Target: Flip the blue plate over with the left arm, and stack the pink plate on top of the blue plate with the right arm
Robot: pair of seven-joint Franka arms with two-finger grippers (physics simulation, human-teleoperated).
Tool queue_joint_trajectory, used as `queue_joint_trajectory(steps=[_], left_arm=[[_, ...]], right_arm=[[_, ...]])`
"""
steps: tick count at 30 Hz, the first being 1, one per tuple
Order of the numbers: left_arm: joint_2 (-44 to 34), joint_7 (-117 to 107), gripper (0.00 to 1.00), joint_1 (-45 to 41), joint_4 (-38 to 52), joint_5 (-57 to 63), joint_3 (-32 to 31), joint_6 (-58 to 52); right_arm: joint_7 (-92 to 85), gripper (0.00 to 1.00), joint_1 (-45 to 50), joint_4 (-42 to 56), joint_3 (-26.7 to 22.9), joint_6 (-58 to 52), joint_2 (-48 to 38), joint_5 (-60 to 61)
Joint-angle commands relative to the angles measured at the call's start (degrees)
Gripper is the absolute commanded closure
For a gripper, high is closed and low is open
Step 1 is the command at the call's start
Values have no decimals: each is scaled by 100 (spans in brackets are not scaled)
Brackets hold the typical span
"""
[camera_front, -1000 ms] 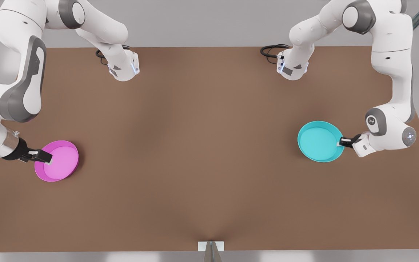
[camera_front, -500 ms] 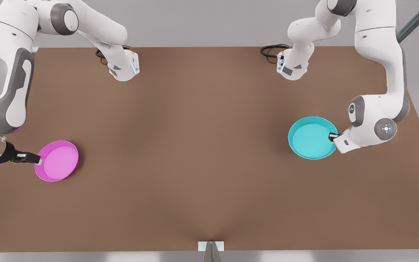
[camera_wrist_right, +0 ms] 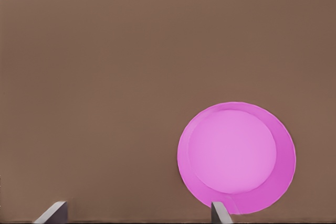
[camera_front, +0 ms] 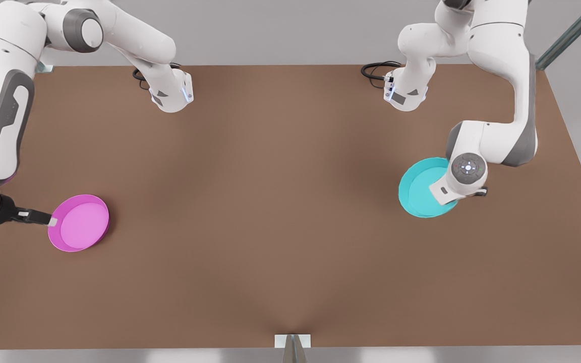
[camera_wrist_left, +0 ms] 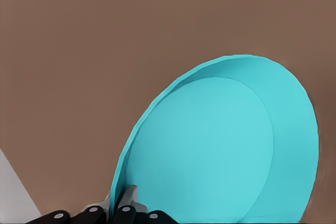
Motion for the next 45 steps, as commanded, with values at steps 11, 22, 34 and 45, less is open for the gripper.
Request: queue_joint_trajectory(steps=[11,22,34,45], left_arm=[[33,-1209,79,-1168,0,1067,4,-931],[385,-2343,79,-2407,140,1717,13,-1766],[1053,-3011,79,-3708,571,2394,13,-3137],[1949,-3055,79,-4560,1415,3299,4,-3814]], right_arm=[[-953,0,-602,-966,0,90,107,-60],[-3080,0,-1156,-1704,-26,1883,652,-482],[-3783,0,-1578,-2161,-26,2841,854,-482],[-4337,0,-1955,-2161,0,3465,1302,-597]])
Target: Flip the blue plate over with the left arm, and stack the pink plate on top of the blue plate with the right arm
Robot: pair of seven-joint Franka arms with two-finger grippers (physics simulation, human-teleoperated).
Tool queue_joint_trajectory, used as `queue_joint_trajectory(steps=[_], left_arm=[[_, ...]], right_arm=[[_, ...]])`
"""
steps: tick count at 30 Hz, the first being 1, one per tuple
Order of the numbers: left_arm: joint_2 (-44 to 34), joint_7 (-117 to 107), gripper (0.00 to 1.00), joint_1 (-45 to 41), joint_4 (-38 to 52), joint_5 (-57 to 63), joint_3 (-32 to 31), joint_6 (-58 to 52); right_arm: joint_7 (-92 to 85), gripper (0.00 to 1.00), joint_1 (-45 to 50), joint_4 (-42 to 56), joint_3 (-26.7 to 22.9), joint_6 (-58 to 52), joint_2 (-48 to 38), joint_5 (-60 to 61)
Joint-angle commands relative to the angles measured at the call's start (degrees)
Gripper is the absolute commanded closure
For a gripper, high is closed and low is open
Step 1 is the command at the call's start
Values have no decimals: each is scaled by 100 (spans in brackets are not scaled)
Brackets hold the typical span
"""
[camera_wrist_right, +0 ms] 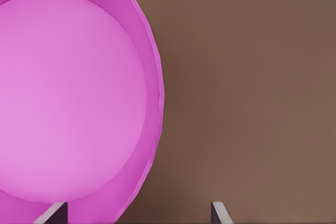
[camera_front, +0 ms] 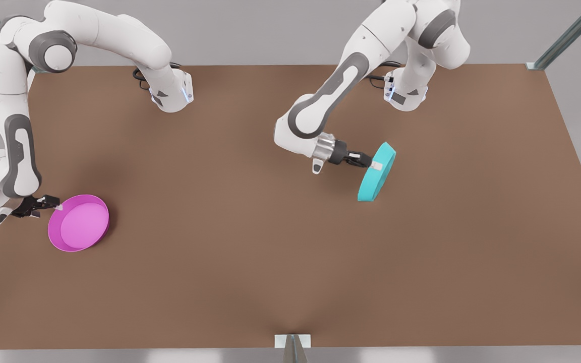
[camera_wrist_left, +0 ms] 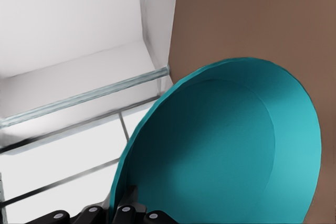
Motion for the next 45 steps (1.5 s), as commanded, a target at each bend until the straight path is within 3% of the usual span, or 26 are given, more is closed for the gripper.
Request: queue_joint_trajectory(steps=[1,9,22,38,40,41,44,45], left_arm=[[41,-9,79,-7,61,-111,3,-4],[806,43,79,-447,941,574,12,-206],[2370,219,79,-1730,2250,794,1243,-197],[2889,210,79,-1985,2444,741,1418,-153],[2950,210,72,-2002,2444,732,1418,-153],[2968,210,77,-2002,2444,732,1418,-153],[3056,201,74,-2046,2444,715,1489,-153],[3082,193,27,-2073,2444,715,1498,-153]], right_arm=[[0,0,0,0,0,9,0,0],[-9,0,-158,0,132,88,88,0],[0,0,-211,-9,176,88,88,9],[448,0,-316,0,396,211,185,79],[510,9,-316,9,396,211,211,79],[545,18,-316,0,396,255,211,88],[800,67,-316,-26,396,264,211,88],[966,76,-334,-26,466,246,211,88]])
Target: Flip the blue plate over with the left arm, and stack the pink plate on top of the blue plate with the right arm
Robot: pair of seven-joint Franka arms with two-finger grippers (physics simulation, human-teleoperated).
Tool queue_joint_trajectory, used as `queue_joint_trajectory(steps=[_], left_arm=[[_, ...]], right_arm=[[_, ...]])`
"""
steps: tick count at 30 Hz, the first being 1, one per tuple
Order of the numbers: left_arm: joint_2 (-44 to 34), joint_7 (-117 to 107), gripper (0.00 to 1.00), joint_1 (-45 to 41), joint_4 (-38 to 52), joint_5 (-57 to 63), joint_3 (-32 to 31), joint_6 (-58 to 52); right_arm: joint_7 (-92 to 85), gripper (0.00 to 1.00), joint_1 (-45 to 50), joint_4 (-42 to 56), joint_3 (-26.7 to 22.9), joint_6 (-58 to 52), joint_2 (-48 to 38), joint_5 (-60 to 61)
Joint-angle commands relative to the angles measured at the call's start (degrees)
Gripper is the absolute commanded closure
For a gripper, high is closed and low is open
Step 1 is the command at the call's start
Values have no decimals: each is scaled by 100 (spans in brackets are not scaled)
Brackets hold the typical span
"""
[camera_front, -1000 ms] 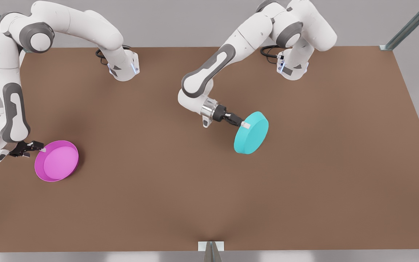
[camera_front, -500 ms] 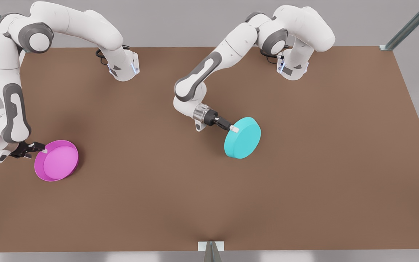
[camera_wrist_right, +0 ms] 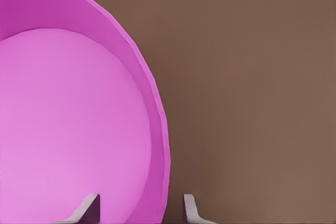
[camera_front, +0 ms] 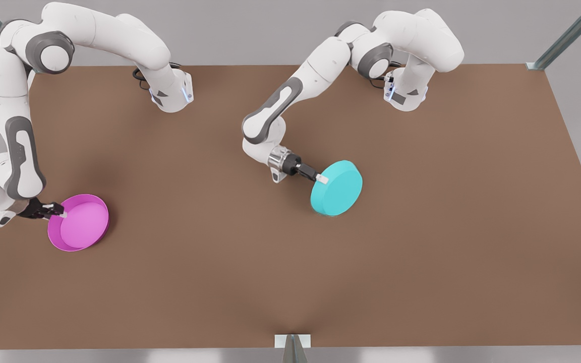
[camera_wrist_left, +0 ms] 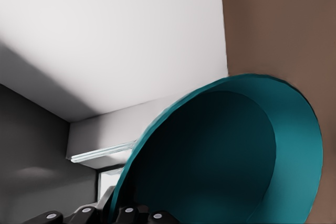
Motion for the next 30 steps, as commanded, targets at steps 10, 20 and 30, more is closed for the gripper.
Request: queue_joint_trajectory(steps=[10,20,30], left_arm=[[144,-305,1,-168,167,-883,77,-3],[179,-349,1,-466,598,-1814,-151,-3],[206,-419,1,-827,1116,-2764,-204,-64]], right_arm=[[-16,79,-45,8,48,-18,12,0],[2,79,-45,35,136,-238,-94,9],[10,79,-10,61,154,-449,-199,9]])
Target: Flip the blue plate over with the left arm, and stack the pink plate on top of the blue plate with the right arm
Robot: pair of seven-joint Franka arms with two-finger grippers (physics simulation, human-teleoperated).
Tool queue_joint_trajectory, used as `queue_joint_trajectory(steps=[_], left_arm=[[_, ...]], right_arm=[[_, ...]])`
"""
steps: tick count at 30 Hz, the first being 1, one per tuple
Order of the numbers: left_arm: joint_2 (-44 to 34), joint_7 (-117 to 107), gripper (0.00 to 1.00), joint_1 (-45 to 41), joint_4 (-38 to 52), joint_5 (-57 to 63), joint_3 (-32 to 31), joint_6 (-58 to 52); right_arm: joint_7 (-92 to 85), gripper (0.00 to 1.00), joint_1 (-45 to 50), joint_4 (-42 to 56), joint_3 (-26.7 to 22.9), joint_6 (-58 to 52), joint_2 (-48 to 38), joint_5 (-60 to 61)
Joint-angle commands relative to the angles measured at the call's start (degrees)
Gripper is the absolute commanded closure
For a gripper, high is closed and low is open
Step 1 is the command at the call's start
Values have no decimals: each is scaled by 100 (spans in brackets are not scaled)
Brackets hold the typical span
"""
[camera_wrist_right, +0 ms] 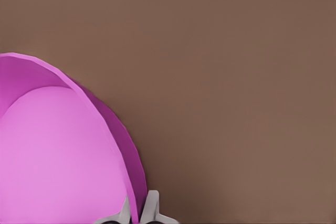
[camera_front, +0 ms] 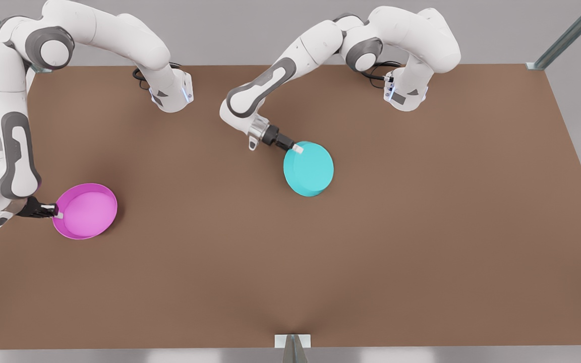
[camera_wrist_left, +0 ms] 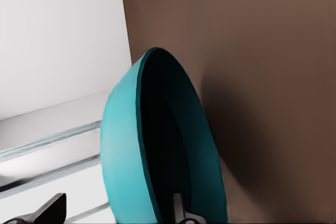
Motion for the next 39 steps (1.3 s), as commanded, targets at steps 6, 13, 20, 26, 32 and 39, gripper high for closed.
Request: queue_joint_trajectory(steps=[6,13,20,26,32,39], left_arm=[[-1,-519,1,-35,187,-1133,-97,59],[-1,-827,1,-106,337,-1669,-132,-99],[-18,-889,1,-167,521,-1872,-246,-758],[-958,-503,1,184,530,-2161,-123,-952],[-3463,1729,0,2636,258,-3313,211,-250],[-5960,3559,0,6636,-1368,-4183,-404,701]], right_arm=[[40,79,-44,3,96,-227,-56,-43],[172,79,-114,12,193,-482,-100,-52],[295,79,-211,12,360,-596,-135,-52],[418,79,-211,3,439,-745,-241,-43],[1349,79,-413,-463,1370,-1044,-751,-8],[2404,79,-352,-1069,2460,-1158,-1216,80]])
